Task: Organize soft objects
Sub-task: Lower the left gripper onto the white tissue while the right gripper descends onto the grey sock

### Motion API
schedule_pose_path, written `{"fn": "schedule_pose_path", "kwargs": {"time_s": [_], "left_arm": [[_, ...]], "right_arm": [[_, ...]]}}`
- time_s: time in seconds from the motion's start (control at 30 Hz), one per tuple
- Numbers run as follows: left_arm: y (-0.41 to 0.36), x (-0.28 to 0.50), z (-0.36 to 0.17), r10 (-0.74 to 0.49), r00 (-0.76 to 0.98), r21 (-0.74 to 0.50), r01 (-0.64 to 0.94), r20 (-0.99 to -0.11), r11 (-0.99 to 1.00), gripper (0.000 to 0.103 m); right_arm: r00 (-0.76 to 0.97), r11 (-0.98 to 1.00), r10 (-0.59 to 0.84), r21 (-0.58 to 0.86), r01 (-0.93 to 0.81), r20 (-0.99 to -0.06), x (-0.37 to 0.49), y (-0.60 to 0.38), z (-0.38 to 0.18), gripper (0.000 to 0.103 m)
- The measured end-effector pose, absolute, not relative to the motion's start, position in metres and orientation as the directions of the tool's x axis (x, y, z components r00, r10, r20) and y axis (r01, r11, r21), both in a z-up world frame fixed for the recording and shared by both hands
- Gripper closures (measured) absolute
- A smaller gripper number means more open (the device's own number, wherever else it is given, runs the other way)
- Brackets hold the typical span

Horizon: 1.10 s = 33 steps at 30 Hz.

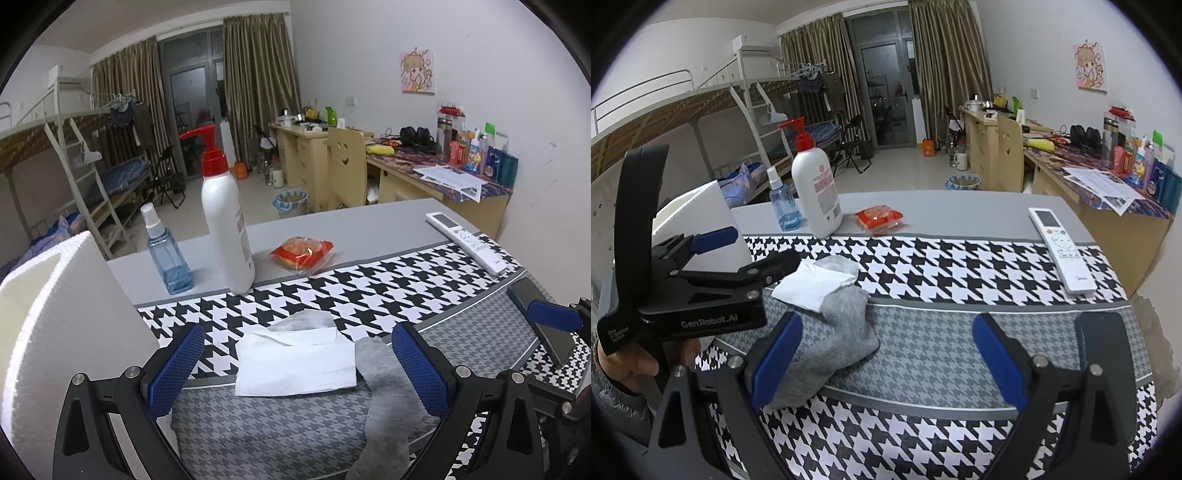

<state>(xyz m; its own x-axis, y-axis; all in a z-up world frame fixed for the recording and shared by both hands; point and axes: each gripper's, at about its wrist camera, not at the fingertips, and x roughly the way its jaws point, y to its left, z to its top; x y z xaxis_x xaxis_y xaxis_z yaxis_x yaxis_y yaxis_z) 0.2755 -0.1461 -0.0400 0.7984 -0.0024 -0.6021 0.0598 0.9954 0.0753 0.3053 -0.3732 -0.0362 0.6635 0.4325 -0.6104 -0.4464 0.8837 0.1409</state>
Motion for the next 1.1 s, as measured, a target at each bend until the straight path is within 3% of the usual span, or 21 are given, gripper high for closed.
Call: {"fn": "schedule_pose_path", "kwargs": {"time_s": [0.73,1.1], "left_arm": [[-0.129,0.3,-0.067,0.024,0.734,0.045,0.008,-0.678,0.999,0.001],[-0.122,0.308,-0.082,0.011,0.695,0.018,0.003,-0.719,1.0,0.012]], "right_arm": [[0.589,0.856,0.446,0.129,-0.5,-0.674,0.321,-0.348,-0.059,0.007],[0.545,0.828,0.455,0.11,-0.55,-0.704,0.326,-0.329,-0.072,0.008]]}}
